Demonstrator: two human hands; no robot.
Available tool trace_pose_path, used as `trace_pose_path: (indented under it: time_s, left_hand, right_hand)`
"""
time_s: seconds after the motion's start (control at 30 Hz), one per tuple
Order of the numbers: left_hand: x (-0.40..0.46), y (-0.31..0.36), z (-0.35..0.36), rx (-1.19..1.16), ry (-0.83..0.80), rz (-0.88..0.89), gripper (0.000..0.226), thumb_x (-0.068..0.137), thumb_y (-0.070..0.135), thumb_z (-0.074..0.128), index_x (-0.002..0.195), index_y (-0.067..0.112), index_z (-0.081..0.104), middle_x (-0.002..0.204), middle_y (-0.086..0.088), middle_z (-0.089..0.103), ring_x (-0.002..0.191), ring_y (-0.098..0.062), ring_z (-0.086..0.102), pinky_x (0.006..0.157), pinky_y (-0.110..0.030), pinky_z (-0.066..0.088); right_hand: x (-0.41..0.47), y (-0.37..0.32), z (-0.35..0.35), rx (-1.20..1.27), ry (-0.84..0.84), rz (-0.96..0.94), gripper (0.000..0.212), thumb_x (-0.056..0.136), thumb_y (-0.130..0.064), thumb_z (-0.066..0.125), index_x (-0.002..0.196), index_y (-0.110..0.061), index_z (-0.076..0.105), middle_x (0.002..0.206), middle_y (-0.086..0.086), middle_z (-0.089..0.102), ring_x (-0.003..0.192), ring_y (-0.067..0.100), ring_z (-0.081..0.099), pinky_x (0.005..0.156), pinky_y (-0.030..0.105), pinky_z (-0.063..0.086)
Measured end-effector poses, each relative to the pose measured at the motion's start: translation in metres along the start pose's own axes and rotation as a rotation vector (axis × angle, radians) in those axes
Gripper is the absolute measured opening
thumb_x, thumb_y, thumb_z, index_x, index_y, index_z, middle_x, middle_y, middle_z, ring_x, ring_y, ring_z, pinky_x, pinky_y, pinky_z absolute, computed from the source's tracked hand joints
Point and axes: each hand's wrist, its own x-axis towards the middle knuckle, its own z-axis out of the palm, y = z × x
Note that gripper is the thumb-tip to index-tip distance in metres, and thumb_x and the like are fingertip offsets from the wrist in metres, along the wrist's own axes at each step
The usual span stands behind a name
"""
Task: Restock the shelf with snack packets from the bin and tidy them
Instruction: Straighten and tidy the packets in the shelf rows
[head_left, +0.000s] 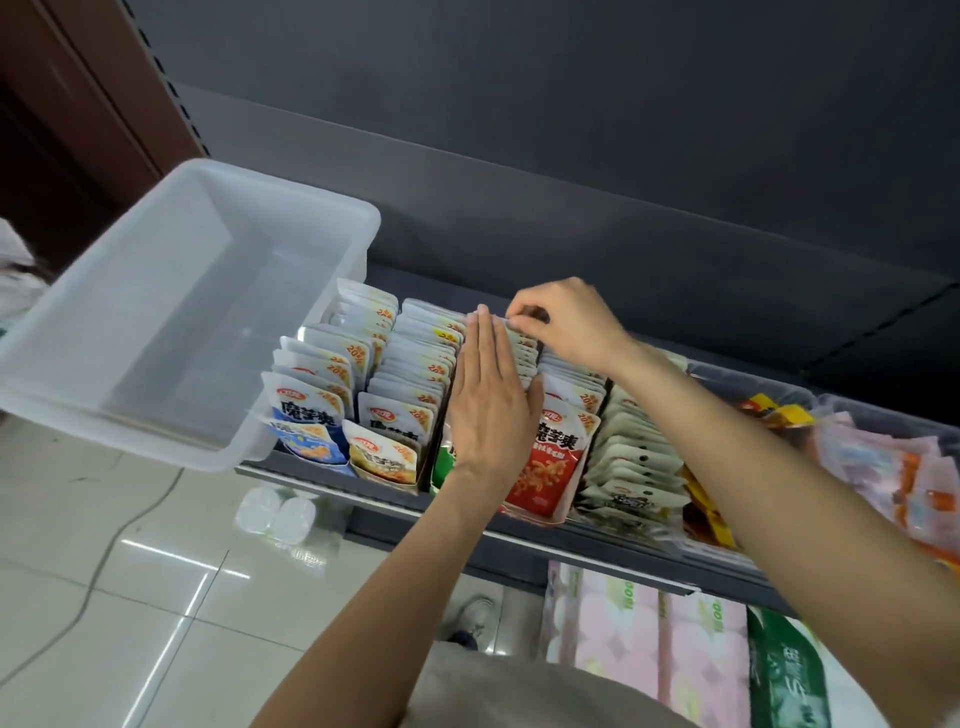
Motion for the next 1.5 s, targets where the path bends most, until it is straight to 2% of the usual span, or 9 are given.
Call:
trace_pose_path:
  time_s: [0.2, 0.3, 0.37, 0.47, 0.73, 1.0, 1.23, 1.4, 1.5]
  left_hand:
    - [-0.003, -0.002, -0.022, -0.172, -0.068, 0.008, 0.072, 0.097, 0.044, 0.038, 0.149, 0.002, 0.009, 0.157, -0.015, 0.006, 0.145, -0.023, 0.002, 0.116, -0.031, 0.003]
    - [-0.007, -0.027, -0.066, -0.319, -0.007, 0.123, 0.049, 0.094, 0.032, 0.05, 0.138, 0.011, 0.043, 0.143, -0.008, 0.044, 0.134, -0.021, 0.038, 0.103, -0.035, 0.041]
    - [0.001, -0.058, -0.094, -0.324, 0.112, 0.256, 0.029, 0.089, 0.024, 0.057, 0.117, 0.014, 0.061, 0.112, -0.003, 0.066, 0.1, -0.019, 0.062, 0.079, -0.033, 0.053]
    - [0.028, -0.109, -0.117, -0.216, 0.01, 0.403, 0.02, 0.083, 0.019, 0.067, 0.103, 0.016, 0.065, 0.089, 0.004, 0.071, 0.077, -0.019, 0.066, 0.08, -0.034, 0.05]
    - [0.089, -0.146, -0.105, 0.119, -0.351, 0.59, 0.03, 0.086, 0.038, 0.063, 0.114, 0.028, 0.063, 0.115, 0.005, 0.064, 0.107, -0.018, 0.056, 0.094, -0.033, 0.038]
    - [0.102, -0.134, -0.086, 0.239, -0.514, 0.667, 0.034, 0.087, 0.045, 0.058, 0.115, 0.027, 0.062, 0.111, 0.0, 0.06, 0.103, -0.018, 0.052, 0.084, -0.035, 0.048]
    - [0.101, -0.128, -0.087, 0.333, -0.389, 0.763, 0.025, 0.093, 0.039, 0.05, 0.11, 0.031, 0.067, 0.103, 0.0, 0.063, 0.096, -0.018, 0.057, 0.079, -0.03, 0.045]
    - [0.102, -0.145, -0.083, 0.253, -0.126, 0.853, 0.004, 0.071, 0.026, 0.074, 0.067, 0.025, 0.073, 0.061, 0.01, 0.064, 0.067, -0.016, 0.056, 0.055, -0.026, 0.047]
    - [0.102, -0.14, -0.079, 0.274, -0.162, 0.814, 0.015, 0.083, 0.035, 0.065, 0.092, 0.026, 0.073, 0.085, 0.006, 0.07, 0.086, -0.018, 0.057, 0.073, -0.032, 0.047]
  right_hand:
    - [-0.004, -0.005, -0.004, -0.022, -0.032, -0.052, 0.02, 0.092, -0.029, 0.058, 0.107, -0.02, 0.068, 0.101, -0.004, 0.068, 0.091, 0.012, 0.062, 0.078, 0.033, 0.05]
    - [-0.008, -0.016, -0.011, 0.005, 0.01, -0.101, 0.027, 0.094, -0.03, 0.056, 0.117, -0.02, 0.064, 0.111, -0.003, 0.065, 0.102, 0.013, 0.058, 0.085, 0.033, 0.047]
    - [-0.007, -0.027, -0.015, 0.034, 0.022, -0.133, 0.028, 0.094, -0.029, 0.056, 0.12, -0.02, 0.062, 0.113, -0.003, 0.064, 0.105, 0.012, 0.057, 0.088, 0.032, 0.045]
    - [0.004, -0.043, -0.012, 0.014, -0.02, -0.144, 0.032, 0.094, -0.03, 0.056, 0.123, -0.019, 0.06, 0.115, -0.003, 0.064, 0.106, 0.013, 0.056, 0.089, 0.03, 0.042]
    - [0.042, -0.058, 0.014, 0.022, -0.165, -0.001, 0.015, 0.085, -0.026, 0.068, 0.098, -0.021, 0.069, 0.089, -0.007, 0.067, 0.079, 0.007, 0.06, 0.076, 0.032, 0.052]
    - [0.044, -0.064, 0.013, -0.028, -0.161, 0.055, 0.016, 0.086, -0.023, 0.066, 0.1, -0.02, 0.07, 0.095, -0.003, 0.07, 0.086, 0.011, 0.064, 0.079, 0.033, 0.052]
    - [0.038, -0.069, 0.009, -0.162, -0.16, -0.003, 0.02, 0.09, -0.025, 0.061, 0.107, -0.021, 0.07, 0.099, -0.003, 0.071, 0.092, 0.014, 0.064, 0.08, 0.025, 0.04]
    - [0.038, -0.072, 0.02, -0.371, 0.021, -0.072, 0.025, 0.096, -0.021, 0.047, 0.107, -0.023, 0.069, 0.095, -0.001, 0.071, 0.089, 0.022, 0.06, 0.089, 0.026, 0.031]
    - [0.038, -0.068, 0.024, -0.299, 0.025, -0.03, 0.023, 0.095, -0.023, 0.05, 0.109, -0.024, 0.069, 0.098, -0.001, 0.072, 0.091, 0.021, 0.063, 0.091, 0.028, 0.034]
